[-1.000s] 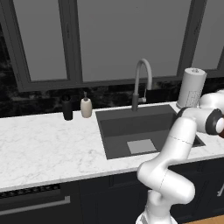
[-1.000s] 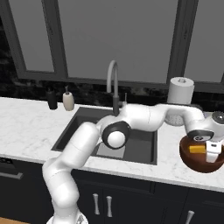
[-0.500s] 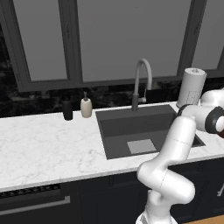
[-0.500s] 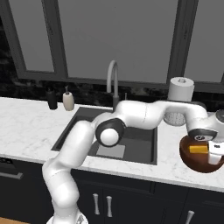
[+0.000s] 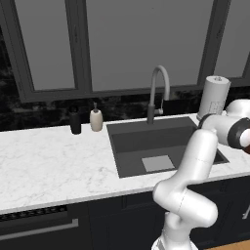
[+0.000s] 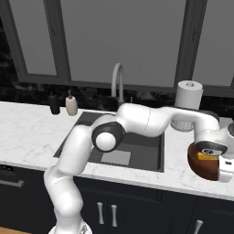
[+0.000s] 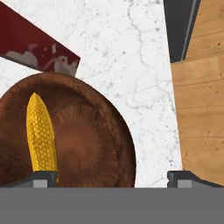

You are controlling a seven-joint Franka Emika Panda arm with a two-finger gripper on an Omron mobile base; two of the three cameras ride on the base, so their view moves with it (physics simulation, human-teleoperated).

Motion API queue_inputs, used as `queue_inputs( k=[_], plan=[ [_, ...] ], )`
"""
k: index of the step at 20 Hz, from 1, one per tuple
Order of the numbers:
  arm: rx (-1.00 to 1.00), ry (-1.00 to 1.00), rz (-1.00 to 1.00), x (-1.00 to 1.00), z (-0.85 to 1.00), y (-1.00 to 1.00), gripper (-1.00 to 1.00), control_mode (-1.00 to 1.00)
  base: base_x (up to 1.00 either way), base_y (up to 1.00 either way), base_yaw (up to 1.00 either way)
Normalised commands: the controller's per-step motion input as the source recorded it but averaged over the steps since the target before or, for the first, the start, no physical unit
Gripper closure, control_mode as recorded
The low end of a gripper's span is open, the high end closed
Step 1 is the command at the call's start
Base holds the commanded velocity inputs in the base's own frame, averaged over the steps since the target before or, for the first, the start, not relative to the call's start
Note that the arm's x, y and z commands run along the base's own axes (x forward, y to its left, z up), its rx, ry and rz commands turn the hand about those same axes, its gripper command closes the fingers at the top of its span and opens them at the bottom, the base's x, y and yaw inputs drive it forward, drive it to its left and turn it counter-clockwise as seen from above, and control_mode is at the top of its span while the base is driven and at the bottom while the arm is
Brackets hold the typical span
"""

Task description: Pick the corn from the sink and place it in the bowl. Then pick the bowl and place it in the microwave. Then close the microwave door and press the start button.

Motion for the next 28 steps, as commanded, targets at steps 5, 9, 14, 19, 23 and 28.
queue_inputs(
  k=[5, 9, 14, 19, 23, 28],
  plan=[
    [0.00, 0.03, 0.00, 0.06, -0.05, 0.20, -1.00, -1.00, 0.00, 0.00, 0.00],
    [0.00, 0.02, 0.00, 0.32, -0.12, 0.08, -1.00, -1.00, 0.00, 0.00, 0.00],
    [0.00, 0.01, 0.00, 0.10, -0.27, 0.08, -1.00, -1.00, 0.00, 0.00, 0.00],
    [0.00, 0.00, 0.00, 0.00, -0.22, 0.01, -1.00, -1.00, 0.00, 0.00, 0.00],
    [0.00, 0.00, 0.00, 0.00, -0.19, 0.01, -1.00, -1.00, 0.00, 0.00, 0.00],
    [0.00, 0.00, 0.00, 0.00, -0.19, 0.02, -1.00, -1.00, 0.00, 0.00, 0.00]
  ],
)
